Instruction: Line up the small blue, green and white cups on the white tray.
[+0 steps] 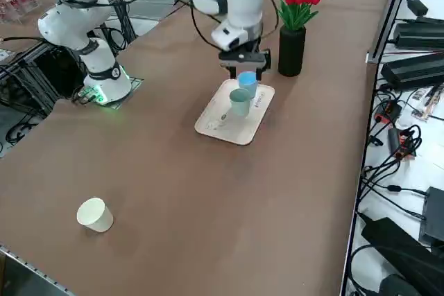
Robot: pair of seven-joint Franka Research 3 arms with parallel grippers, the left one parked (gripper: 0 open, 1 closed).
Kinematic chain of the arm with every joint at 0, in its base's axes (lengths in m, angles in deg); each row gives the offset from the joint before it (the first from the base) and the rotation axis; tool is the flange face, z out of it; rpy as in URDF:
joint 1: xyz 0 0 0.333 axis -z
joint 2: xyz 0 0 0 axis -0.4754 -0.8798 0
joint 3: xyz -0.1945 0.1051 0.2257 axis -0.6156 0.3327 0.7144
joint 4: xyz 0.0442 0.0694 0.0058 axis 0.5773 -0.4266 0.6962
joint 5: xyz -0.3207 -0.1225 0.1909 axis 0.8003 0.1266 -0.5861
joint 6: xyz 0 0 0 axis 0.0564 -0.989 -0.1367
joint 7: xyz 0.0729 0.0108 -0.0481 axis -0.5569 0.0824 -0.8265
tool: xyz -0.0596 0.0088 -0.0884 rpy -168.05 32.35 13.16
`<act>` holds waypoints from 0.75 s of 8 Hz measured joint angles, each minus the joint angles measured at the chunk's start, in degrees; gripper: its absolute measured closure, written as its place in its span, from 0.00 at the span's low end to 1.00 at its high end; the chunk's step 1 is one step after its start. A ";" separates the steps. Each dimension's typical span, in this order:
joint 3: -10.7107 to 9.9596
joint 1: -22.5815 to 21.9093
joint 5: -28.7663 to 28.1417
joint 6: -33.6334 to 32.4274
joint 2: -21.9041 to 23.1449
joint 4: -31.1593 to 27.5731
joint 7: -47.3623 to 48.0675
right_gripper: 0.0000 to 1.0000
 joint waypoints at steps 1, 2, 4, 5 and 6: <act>-0.94 2.30 0.17 -5.76 1.43 2.06 -1.50 0.00; -2.13 6.38 0.39 -8.58 1.84 3.25 -3.95 0.00; -3.96 17.94 2.40 -9.38 0.70 3.66 -12.75 0.00; -4.23 23.16 5.50 -9.19 -0.56 3.72 -17.10 0.00; -4.31 27.39 8.81 -7.95 -2.05 3.77 -20.24 0.00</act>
